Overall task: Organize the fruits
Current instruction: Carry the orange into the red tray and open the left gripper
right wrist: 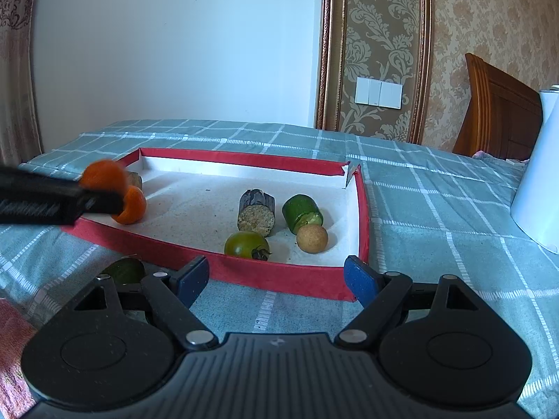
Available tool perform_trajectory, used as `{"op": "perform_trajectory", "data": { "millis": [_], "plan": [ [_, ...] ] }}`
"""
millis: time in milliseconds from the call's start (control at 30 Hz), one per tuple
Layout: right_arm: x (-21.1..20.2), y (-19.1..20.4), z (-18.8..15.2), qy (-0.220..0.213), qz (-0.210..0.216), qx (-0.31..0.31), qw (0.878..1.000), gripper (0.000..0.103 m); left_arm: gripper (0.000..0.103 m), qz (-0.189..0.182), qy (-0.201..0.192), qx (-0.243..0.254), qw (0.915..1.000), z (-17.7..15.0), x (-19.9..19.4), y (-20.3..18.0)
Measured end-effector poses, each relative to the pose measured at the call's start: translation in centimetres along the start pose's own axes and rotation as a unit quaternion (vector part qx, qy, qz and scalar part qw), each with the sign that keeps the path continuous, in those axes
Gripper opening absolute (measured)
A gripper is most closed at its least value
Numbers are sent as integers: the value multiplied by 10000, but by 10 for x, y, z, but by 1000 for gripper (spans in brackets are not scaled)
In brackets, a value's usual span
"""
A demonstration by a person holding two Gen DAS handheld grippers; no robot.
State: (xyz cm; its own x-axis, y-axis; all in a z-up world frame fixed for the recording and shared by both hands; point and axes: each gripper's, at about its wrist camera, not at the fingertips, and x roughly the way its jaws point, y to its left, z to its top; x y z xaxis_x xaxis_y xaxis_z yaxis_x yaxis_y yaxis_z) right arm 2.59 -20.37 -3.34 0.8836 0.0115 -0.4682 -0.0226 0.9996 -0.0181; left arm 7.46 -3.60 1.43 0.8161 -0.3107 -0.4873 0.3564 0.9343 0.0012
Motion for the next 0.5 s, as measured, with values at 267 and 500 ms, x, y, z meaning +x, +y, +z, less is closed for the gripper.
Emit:
{"op": "perform_trajectory", "data": {
  "millis": [267, 500],
  "plan": [
    [1, 2, 0, 7, -18, -43, 10000, 87, 39, 186, 183, -122, 9996, 17, 45, -3],
    [2, 3, 1, 17, -26, -38, 10000, 88, 39, 322, 406, -134, 9986, 15, 76, -1]
  ]
}}
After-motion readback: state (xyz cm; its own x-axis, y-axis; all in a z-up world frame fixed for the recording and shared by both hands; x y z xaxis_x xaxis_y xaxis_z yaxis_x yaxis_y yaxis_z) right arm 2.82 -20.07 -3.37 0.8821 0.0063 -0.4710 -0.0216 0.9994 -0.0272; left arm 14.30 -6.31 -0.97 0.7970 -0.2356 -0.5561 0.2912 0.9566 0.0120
